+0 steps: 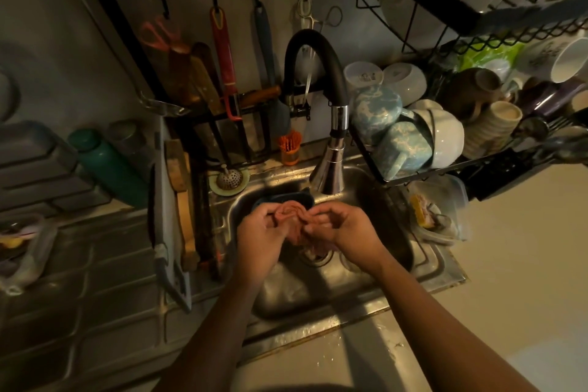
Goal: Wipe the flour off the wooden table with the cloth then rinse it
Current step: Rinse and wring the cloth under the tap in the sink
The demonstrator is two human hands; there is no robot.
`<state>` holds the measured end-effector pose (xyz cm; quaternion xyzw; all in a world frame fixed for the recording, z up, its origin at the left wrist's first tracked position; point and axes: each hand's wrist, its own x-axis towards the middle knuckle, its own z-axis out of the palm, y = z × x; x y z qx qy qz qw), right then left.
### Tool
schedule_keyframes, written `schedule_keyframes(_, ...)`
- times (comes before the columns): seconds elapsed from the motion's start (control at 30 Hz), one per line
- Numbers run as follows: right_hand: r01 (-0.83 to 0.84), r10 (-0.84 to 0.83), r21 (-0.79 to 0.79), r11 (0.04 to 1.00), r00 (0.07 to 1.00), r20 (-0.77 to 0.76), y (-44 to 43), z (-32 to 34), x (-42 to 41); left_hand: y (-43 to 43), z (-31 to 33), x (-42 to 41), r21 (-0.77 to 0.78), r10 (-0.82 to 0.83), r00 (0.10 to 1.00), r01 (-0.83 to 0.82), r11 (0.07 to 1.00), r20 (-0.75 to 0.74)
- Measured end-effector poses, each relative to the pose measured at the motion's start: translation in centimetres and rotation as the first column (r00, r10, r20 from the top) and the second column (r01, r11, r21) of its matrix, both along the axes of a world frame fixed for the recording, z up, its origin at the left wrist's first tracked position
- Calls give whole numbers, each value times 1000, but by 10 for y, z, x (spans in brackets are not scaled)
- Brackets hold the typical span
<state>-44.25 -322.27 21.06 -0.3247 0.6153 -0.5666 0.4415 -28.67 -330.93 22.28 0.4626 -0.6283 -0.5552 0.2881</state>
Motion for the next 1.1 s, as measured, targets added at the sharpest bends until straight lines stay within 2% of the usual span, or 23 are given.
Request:
schedule_keyframes(0.07,-9,9,-42,999,1000,-3,0,0,0,7,2,0,93,-32,996,40,995,-80)
schedule_keyframes(0.17,64,-69,-84,994,996,-57,2,-1,3,12,6,-1,41,-117,987,122,992,-108)
schedule_keyframes(0.3,30,-32,-47,998,999,-28,6,-3,19,12,-5,1,-25,-20,999,19,1000,-42)
schedule_keyframes(0.4,73,-74,-21,997,995,-59,7,-7,13,35,-11,0,52,-8,1000,9,999,-17)
schedule_keyframes(0.47,81,-82,-20,997,992,-93,7,-8,12,42,-13,1,42,24,1000,-23,999,-19)
schedule_keyframes(0.67,-92,94,29,995,993,-70,17,-24,10,19,-3,-1,145,185,967,-161,976,-172)
schedule_keyframes(0.73,-100,105,64,993,990,-89,21,-31,9,15,0,2,97,165,969,-150,984,-181)
schedule_keyframes(0.83,-53,64,88,995,989,-131,23,-33,9,6,-2,9,-15,147,984,-149,989,-103)
schedule_keyframes(0.9,-1,5,50,999,998,-64,22,-30,12,4,-8,13,-59,123,992,-124,990,-24)
schedule_keyframes(1.0,66,-65,-8,998,996,68,15,-18,24,15,-16,16,-37,10,1000,-10,999,7)
schedule_keyframes(1.1,178,-177,-5,984,984,35,8,-19,33,33,-22,11,-10,-87,996,87,996,-14)
